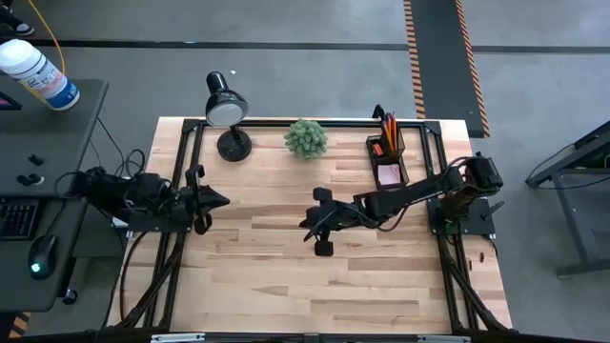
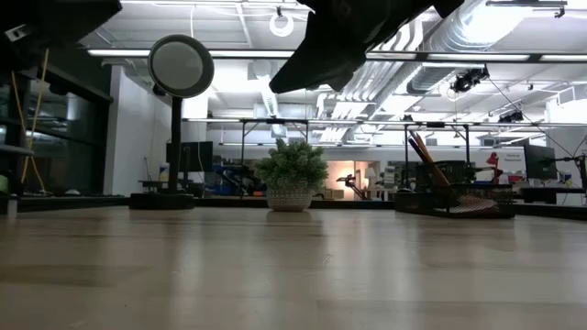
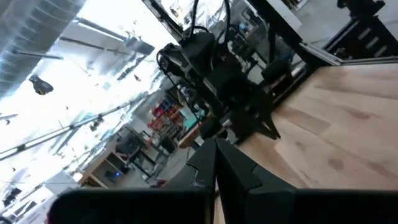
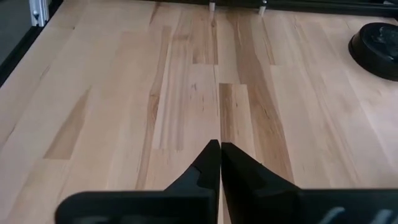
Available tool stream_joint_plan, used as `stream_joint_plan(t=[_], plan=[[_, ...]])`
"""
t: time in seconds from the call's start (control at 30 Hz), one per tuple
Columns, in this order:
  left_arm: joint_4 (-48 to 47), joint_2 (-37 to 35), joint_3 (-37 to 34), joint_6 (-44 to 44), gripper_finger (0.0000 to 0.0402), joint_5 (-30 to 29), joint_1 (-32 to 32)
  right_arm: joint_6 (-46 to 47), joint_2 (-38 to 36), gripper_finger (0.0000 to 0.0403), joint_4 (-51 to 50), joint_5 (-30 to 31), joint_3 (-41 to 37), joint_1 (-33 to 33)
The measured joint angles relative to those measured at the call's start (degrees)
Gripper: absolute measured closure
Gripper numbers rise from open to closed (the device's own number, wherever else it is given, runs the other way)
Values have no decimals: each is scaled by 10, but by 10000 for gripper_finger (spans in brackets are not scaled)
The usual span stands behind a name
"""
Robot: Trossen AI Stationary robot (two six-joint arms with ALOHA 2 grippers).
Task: Pick and place office supplies into organizer
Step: Return to Home Position
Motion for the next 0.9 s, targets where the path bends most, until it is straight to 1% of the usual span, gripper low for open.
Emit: stream_joint_plan(t=[0.1,0.2,0.27,0.37,0.43,0.53,0.63,0.83,0.9], plan=[[14,5,-12,-1,401,8,16,0,0,398,4,1,0,0],[12,0,-33,-13,401,26,46,-2,0,401,9,7,0,0],[42,-1,-49,-25,401,62,74,-4,0,401,10,22,0,-1],[62,0,-74,-47,402,135,120,-7,0,397,11,36,0,-6],[60,0,-73,-66,401,156,147,-5,0,396,13,35,0,-9],[39,0,-73,-91,401,160,176,-7,0,398,13,37,0,-9],[41,0,-73,-124,401,158,192,-14,0,402,13,38,0,-9],[34,0,-73,-170,401,151,195,-14,0,397,13,44,0,-9],[19,0,-73,-180,401,140,195,-15,0,396,13,44,0,-9]])
